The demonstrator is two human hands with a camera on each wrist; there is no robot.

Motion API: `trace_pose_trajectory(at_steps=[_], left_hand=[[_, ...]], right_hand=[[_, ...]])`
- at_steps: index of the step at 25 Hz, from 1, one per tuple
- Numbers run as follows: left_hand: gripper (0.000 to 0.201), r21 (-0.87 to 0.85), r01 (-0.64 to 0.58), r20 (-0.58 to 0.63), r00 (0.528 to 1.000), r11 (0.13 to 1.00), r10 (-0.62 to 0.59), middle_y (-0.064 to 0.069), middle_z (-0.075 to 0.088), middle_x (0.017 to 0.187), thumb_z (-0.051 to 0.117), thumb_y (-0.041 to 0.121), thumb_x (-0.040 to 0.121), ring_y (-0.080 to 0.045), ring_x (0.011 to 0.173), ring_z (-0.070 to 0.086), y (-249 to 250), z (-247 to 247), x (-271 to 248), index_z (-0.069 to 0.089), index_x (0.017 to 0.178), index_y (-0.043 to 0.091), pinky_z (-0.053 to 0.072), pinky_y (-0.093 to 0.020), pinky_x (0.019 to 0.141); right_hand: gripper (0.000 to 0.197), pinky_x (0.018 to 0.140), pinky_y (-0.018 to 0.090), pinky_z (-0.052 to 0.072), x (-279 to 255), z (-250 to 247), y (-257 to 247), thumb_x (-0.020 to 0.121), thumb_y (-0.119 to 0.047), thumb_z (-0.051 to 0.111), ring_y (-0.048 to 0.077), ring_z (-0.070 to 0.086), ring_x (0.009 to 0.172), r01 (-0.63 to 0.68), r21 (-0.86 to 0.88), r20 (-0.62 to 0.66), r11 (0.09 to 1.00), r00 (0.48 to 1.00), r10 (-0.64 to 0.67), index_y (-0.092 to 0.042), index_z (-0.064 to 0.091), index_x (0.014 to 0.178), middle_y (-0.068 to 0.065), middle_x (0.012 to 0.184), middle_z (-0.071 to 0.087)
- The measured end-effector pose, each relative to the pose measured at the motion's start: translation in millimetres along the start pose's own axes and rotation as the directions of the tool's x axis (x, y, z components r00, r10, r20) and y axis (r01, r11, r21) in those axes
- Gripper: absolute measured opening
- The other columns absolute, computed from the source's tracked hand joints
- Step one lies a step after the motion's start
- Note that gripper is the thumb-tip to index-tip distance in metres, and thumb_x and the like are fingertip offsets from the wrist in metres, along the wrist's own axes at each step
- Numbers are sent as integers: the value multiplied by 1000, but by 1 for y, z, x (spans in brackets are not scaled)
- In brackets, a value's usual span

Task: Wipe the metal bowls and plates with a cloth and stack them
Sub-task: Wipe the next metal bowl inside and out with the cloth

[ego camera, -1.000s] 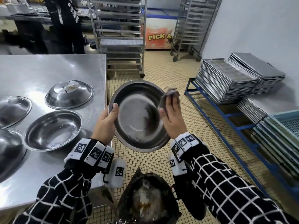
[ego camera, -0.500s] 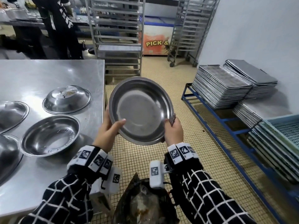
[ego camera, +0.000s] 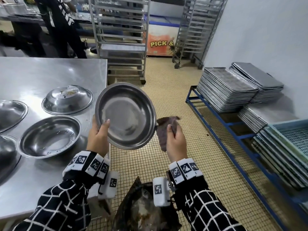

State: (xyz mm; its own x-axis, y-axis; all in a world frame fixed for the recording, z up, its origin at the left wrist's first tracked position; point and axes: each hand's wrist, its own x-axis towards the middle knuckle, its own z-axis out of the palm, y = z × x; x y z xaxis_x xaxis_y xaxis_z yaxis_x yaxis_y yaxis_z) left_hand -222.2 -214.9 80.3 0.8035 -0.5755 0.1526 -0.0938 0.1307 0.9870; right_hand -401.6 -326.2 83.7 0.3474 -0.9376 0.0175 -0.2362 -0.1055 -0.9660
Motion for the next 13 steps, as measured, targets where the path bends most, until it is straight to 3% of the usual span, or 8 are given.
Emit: trace_pose_trajectory(at_steps=[2, 3, 5, 6, 7, 9, 11, 13], left_hand=[[29, 15, -9, 12, 1000, 1000, 9, 16, 59, 103, 42, 19, 101, 12, 92, 58, -1, -1, -1, 47, 130, 19, 44, -7, 80], [30, 24, -15, 13, 1000, 1000, 15, 16, 61, 103, 42, 26, 101, 8, 96, 59, -3, 0, 0, 48, 130, 21, 45, -11, 85], [40, 32, -49, 33, 998, 998, 48, 13, 63, 109, 42, 47, 95, -9, 107, 59, -2, 0, 2, 50, 129, 26, 44, -25, 95], [46, 44, -72, 56, 996, 996, 70, 8, 63, 112, 41, 57, 91, -16, 108, 59, -2, -3, 3, 51, 127, 29, 45, -33, 96], [50, 65, -102, 75, 993, 993, 97, 3, 64, 111, 42, 65, 87, -20, 105, 60, -2, -6, 4, 53, 124, 33, 46, -39, 93], [40, 54, -145, 63, 988, 988, 142, 5, 66, 105, 44, 65, 86, -16, 101, 61, -3, -13, 3, 57, 116, 41, 47, -40, 92], [34, 46, -164, 77, 984, 985, 160, 10, 66, 107, 45, 58, 88, -9, 107, 60, -5, -16, -1, 58, 114, 42, 45, -39, 98], [36, 52, -177, 93, 981, 983, 172, 13, 66, 107, 43, 53, 89, -4, 106, 59, -6, -12, -7, 56, 118, 35, 46, -30, 95]], right_hand=[[27, 64, 22, 52, -17, 12, -15, 100, -36, 37, -6, 53, 64, 182, -82, 259, 980, 953, -155, -29, 51, 122, -8, 80, 58], [31, 71, 20, 51, -24, 23, -17, 100, -38, 36, -9, 55, 72, 298, -143, 412, 944, 885, -217, -29, 48, 128, -9, 87, 61], [42, 104, 36, 39, -34, 44, -6, 100, -45, 31, 5, 54, 114, 571, -265, 651, 777, 700, -293, -30, 39, 139, -7, 125, 59], [46, 114, 40, 25, -35, 51, 3, 100, -47, 28, 11, 42, 131, 666, -302, 710, 682, 635, -305, -31, 33, 143, -8, 141, 49], [49, 117, 40, 16, -34, 52, 9, 100, -47, 25, 13, 32, 139, 708, -335, 738, 621, 608, -295, -31, 30, 146, -8, 148, 40], [53, 119, 39, 10, -23, 43, 20, 99, -48, 16, 13, 21, 144, 738, -442, 744, 510, 619, -251, -29, 33, 146, -8, 151, 36], [61, 120, 39, 4, -11, 31, 29, 96, -52, 7, 14, 11, 146, 719, -577, 706, 387, 678, -207, -29, 34, 146, -7, 152, 33], [68, 119, 39, -1, -6, 29, 30, 93, -57, 2, 14, 6, 147, 685, -607, 683, 403, 709, -174, -29, 32, 146, -5, 154, 30]])
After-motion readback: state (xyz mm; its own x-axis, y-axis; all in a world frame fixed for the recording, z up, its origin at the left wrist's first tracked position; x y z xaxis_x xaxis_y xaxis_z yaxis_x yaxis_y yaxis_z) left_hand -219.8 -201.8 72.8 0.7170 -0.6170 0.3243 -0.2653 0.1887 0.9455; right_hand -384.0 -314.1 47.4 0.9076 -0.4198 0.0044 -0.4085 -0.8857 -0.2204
